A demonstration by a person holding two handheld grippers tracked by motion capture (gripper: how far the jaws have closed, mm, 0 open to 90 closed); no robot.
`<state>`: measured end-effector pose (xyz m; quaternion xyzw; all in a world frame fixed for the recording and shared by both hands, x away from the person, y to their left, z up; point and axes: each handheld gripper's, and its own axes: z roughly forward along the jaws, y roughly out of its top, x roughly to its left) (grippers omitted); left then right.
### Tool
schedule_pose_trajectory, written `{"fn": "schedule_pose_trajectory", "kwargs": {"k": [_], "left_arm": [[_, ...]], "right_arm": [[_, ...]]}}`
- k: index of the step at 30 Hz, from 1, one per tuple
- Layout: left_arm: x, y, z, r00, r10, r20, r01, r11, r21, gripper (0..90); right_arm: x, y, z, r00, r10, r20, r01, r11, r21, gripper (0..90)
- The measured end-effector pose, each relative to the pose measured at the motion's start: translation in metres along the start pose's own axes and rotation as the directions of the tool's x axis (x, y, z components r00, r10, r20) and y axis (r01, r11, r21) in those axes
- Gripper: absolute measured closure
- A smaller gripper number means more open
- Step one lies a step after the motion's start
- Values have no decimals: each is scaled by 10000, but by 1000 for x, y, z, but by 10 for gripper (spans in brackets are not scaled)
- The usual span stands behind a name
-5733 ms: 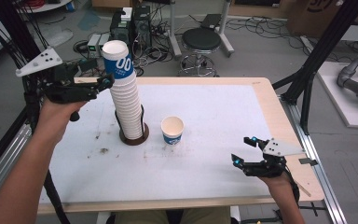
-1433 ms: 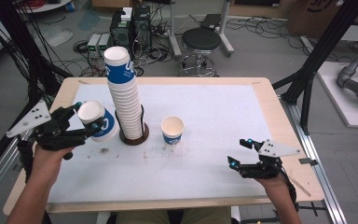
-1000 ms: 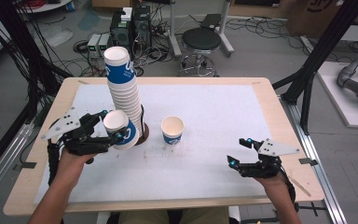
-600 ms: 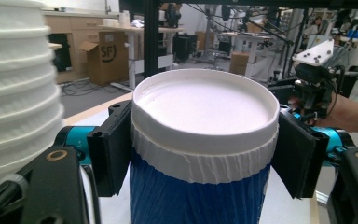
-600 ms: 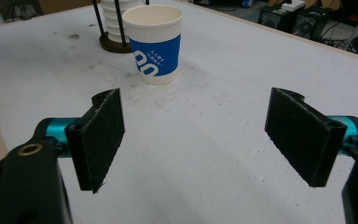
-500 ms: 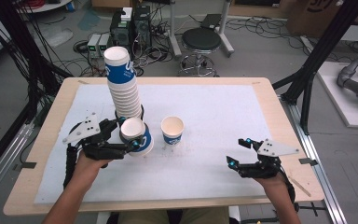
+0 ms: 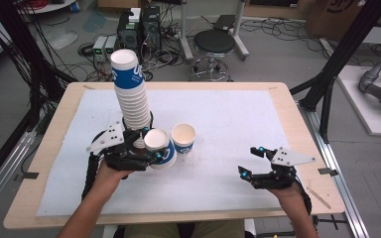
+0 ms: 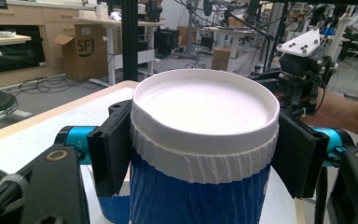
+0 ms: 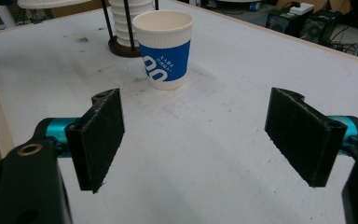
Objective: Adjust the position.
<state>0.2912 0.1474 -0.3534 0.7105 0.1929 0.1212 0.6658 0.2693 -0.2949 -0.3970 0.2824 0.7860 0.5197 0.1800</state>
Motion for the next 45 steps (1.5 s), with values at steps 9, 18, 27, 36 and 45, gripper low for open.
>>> {"fn": "schedule_pose_trajectory", "kwargs": {"k": [9,18,27,36,45], "left_arm": [[-7,-1,17,9996,11,296,-11,10000,-9,292],[-12,-2,33,9981,-38,622,37,10000,19,293],[-14,-6,42,9966,-65,820,57,9999,104,293],[-17,-9,53,9936,-172,1114,152,9997,190,294],[-22,-13,64,9883,-174,1515,134,9995,276,294]], "right_arm": [[7,2,5,9986,-104,-515,108,9999,86,201],[10,4,7,9959,-164,-895,165,9999,3,201],[19,9,15,9903,-284,-1363,287,9996,1,201],[28,18,25,9809,-394,-1903,380,9992,-110,201],[40,24,44,9644,-608,-2575,623,9981,-26,201]]}}
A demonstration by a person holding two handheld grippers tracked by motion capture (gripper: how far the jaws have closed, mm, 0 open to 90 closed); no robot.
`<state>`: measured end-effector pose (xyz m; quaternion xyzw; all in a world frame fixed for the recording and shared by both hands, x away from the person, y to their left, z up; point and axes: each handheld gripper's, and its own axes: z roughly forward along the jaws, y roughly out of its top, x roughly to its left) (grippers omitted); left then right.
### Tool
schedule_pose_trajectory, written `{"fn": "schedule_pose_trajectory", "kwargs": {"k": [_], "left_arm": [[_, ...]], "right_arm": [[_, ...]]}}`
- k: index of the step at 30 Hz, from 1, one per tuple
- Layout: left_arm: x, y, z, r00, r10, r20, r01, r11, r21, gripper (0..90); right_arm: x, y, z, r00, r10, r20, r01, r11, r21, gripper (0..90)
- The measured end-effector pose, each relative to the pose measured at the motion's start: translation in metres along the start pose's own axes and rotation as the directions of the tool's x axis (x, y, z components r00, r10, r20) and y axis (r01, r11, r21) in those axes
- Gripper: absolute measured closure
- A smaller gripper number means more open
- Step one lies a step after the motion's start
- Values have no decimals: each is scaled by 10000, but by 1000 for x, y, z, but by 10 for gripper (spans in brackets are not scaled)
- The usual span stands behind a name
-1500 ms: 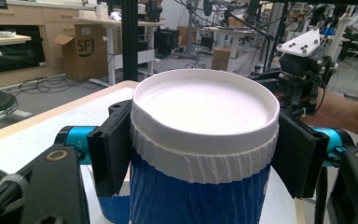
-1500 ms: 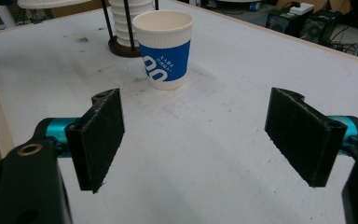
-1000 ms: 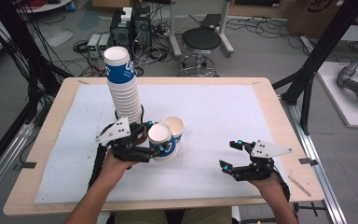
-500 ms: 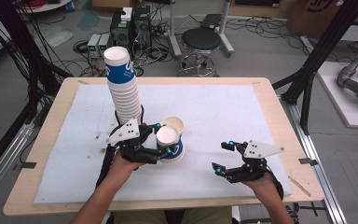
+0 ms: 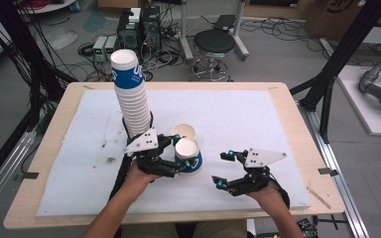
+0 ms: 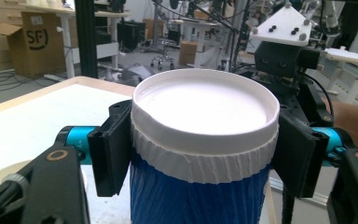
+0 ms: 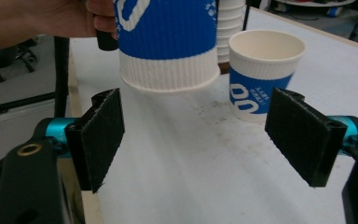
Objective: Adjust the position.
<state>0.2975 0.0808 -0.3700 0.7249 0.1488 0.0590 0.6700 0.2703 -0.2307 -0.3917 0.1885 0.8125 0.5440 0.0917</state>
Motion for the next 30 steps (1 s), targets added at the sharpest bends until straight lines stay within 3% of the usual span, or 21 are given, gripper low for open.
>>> {"fn": "schedule_pose_trajectory", "kwargs": {"k": [15,30], "left_arm": [[-9,-4,14,9983,161,563,-166,9998,94,296],[-15,-5,25,9933,187,1145,-173,9998,-129,301]], "right_arm": [[4,6,26,9975,-143,-686,151,9998,106,201],[9,7,36,9915,-355,-1251,366,9993,63,185]]}}
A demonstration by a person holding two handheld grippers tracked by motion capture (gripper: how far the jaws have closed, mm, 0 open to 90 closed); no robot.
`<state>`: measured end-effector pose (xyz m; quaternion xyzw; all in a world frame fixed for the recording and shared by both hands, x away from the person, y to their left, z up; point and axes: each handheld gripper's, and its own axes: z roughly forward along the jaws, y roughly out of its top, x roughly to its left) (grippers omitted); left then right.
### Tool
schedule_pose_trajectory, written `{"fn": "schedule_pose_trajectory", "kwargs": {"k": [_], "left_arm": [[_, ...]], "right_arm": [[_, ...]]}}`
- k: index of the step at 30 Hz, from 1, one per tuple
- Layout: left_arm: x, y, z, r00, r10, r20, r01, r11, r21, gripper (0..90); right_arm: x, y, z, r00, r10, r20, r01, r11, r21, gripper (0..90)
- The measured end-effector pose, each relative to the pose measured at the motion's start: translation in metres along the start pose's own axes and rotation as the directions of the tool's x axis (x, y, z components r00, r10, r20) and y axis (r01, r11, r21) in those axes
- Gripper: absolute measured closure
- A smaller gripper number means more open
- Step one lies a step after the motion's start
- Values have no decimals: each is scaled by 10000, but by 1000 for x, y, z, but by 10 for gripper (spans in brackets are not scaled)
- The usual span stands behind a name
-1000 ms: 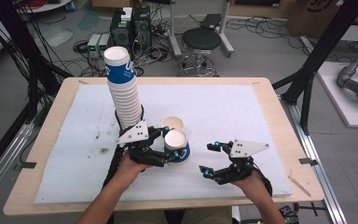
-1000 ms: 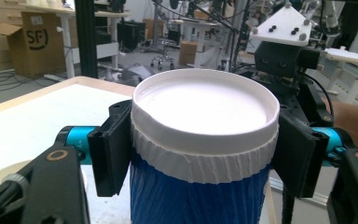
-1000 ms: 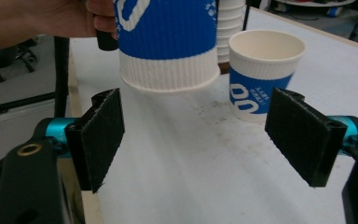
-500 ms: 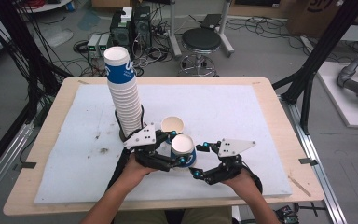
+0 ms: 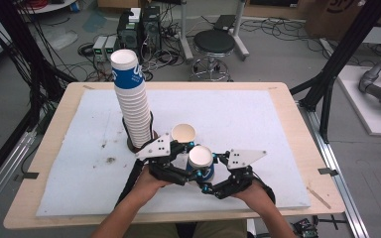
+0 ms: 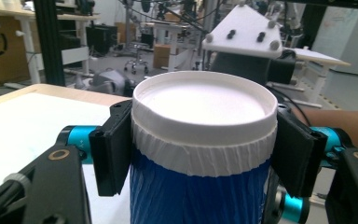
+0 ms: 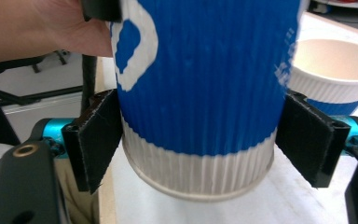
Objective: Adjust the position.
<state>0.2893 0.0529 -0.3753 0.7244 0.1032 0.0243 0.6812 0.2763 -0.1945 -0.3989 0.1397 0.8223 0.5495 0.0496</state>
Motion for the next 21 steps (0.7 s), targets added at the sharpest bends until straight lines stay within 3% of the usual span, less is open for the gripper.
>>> {"fn": "schedule_pose_trajectory", "kwargs": {"k": [6,11,15,21], "left_arm": [[-1,0,1,10000,-46,65,46,9999,-125,301],[0,1,0,10000,-35,88,37,9998,-172,305],[2,-1,-2,9997,-193,122,196,9996,-179,306],[2,-4,-3,9995,-308,96,305,9992,245,298]], "right_arm": [[0,-1,-2,9999,-121,-8,121,9998,-162,188],[0,-1,-5,9997,-254,48,254,9995,-172,247],[0,1,-7,9990,-428,152,428,9991,15,277],[0,1,-6,9984,-550,136,542,9969,564,291]]}}
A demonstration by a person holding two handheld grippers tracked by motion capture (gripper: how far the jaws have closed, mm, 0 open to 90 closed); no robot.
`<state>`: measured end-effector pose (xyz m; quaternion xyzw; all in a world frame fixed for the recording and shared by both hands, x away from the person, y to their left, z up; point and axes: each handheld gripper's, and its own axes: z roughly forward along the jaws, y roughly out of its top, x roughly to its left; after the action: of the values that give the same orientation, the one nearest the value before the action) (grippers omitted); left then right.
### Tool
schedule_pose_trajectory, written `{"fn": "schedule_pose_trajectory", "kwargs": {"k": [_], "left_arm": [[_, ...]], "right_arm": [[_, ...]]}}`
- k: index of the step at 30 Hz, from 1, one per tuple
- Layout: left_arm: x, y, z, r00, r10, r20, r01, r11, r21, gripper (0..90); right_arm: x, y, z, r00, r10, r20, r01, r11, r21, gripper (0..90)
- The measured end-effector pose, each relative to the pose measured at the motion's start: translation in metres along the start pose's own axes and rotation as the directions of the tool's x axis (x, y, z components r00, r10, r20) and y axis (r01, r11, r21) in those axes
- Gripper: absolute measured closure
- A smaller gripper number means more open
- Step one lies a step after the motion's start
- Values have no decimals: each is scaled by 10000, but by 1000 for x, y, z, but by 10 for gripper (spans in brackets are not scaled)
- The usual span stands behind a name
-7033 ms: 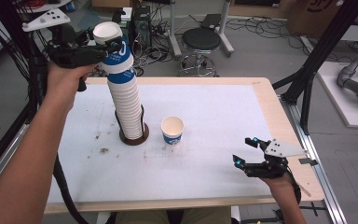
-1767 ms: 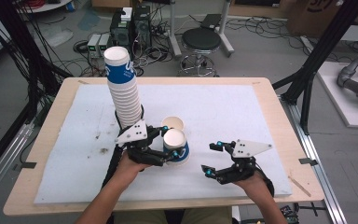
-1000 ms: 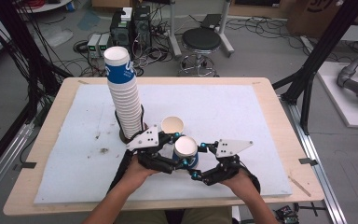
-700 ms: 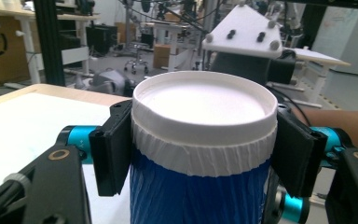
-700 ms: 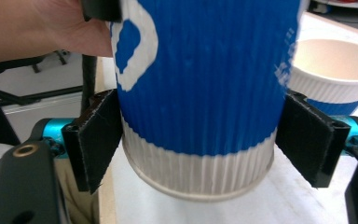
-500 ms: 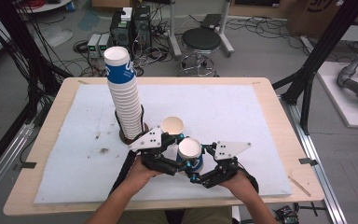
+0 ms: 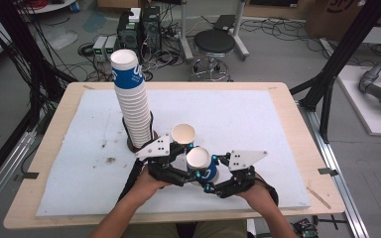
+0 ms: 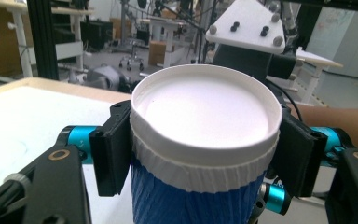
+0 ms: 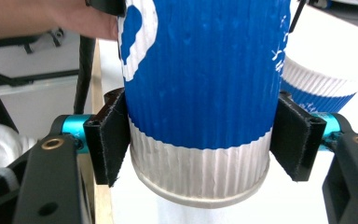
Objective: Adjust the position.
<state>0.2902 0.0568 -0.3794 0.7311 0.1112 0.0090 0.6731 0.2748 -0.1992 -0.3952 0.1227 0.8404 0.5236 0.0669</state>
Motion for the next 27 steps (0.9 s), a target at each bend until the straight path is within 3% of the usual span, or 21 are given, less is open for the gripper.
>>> {"fn": "schedule_pose_trajectory", "kwargs": {"k": [2,5,13,21,27], "left_arm": [[0,0,0,9999,-112,101,110,9998,139,274],[1,-1,1,9990,-457,-2,457,9983,369,165],[1,0,-6,9988,-479,-23,480,9955,818,161],[0,7,-15,9996,-226,-183,247,9920,1236,161],[0,12,-19,9998,-118,-152,136,9921,1251,161]], "right_arm": [[0,0,0,10000,-32,-14,32,9999,157,292],[1,1,0,10000,-63,-53,64,9996,273,292],[-1,3,-7,9997,-200,116,195,9986,483,292],[-3,7,-16,9980,-536,329,499,9935,1022,293],[-6,12,-21,9958,-799,452,730,9876,1392,292]]}}
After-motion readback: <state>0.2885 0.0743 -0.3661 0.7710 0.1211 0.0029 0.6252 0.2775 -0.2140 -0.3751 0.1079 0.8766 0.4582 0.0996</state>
